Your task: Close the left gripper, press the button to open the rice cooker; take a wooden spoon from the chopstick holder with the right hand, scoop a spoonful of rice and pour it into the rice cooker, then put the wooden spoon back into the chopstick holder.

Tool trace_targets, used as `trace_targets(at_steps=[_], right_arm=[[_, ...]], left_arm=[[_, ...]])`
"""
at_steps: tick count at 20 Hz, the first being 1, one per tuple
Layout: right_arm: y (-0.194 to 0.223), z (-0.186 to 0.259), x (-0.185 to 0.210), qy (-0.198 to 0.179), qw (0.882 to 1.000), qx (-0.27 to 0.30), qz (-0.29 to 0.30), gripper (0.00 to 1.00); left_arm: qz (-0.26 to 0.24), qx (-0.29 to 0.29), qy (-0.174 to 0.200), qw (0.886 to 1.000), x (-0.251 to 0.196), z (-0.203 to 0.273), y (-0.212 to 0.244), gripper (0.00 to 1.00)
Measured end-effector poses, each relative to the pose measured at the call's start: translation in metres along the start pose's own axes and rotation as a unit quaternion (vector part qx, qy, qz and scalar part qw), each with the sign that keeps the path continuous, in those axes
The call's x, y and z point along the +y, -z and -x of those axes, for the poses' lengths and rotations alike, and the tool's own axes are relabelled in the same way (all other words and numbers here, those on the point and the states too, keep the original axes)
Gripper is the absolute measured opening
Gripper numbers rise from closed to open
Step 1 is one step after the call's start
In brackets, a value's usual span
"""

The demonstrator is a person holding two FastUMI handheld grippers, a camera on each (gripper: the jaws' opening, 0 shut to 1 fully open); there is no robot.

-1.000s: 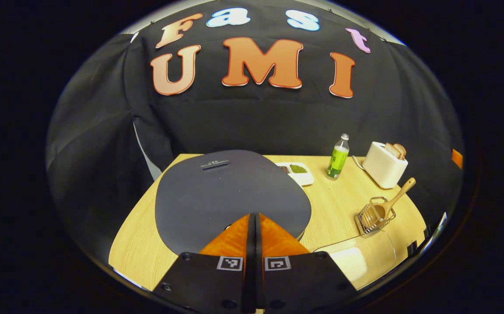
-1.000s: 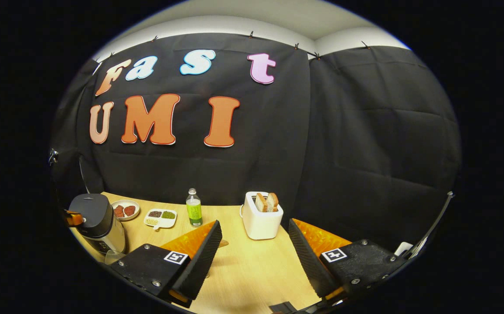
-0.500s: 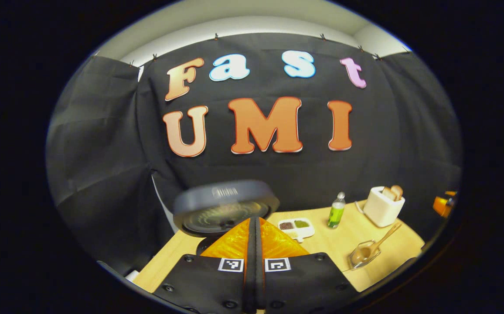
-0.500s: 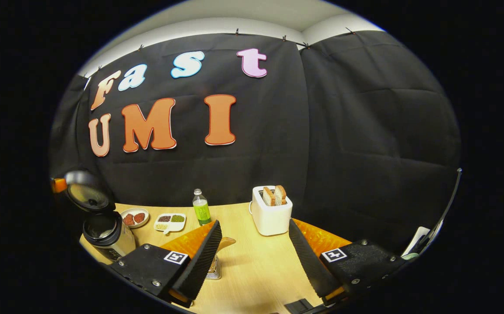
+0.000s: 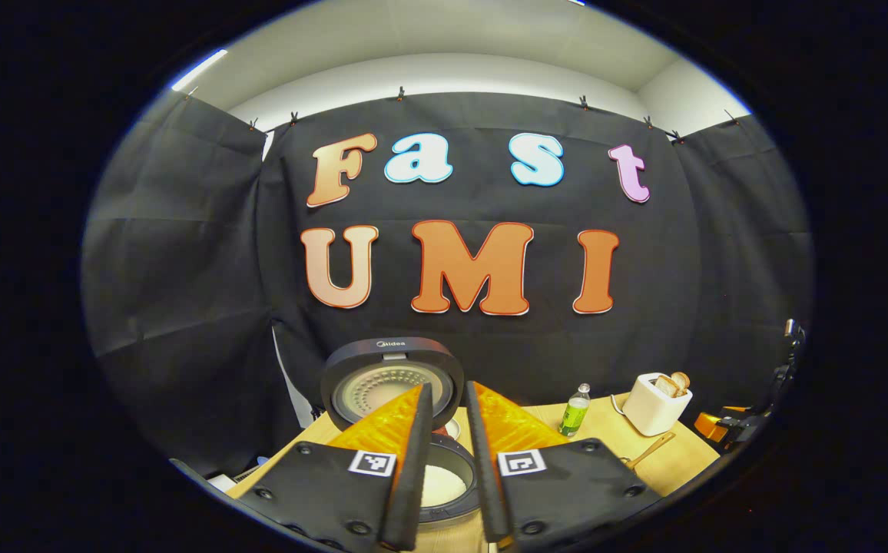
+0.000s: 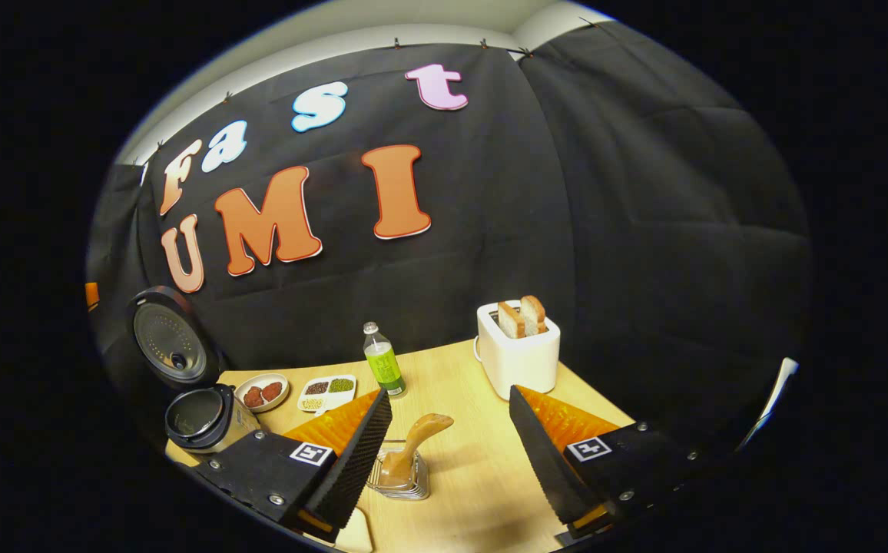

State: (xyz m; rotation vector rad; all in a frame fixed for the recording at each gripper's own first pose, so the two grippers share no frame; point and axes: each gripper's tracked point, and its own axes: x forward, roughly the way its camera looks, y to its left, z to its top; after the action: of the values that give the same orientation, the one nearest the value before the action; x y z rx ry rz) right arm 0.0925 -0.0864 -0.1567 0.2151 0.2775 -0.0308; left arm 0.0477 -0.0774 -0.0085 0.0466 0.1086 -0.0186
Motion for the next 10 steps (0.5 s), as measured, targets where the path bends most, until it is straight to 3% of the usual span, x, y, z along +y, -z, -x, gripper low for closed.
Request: trace_targets(at_steps=[1,2,3,6,10], right_arm=[[0.008,-0.008,0.002,-0.001,1.0,0.01,-0.004,0.95],[0.016,-0.014,0.005,-0.004,1.0,0.02,-0.01,0.95],[0.024,-0.021,0.007,-0.006,0.999,0.031,-0.019,0.95],[0.051,-0.042,0.014,-0.013,0.996,0.066,-0.053,0.95],[0.078,-0.062,0.028,-0.035,0.988,0.109,-0.107,0.85]], left_arm=[[0.001,0.0,-0.005,1.0,0.004,0.005,-0.002,0.44],[0.002,0.001,-0.012,1.0,0.011,0.007,-0.002,0.35],[0.006,0.004,-0.021,1.0,0.017,0.011,-0.002,0.46],[0.022,0.007,-0.037,0.999,0.036,0.017,-0.001,0.59],[0.022,0.007,-0.074,0.997,0.067,0.022,-0.002,0.96]])
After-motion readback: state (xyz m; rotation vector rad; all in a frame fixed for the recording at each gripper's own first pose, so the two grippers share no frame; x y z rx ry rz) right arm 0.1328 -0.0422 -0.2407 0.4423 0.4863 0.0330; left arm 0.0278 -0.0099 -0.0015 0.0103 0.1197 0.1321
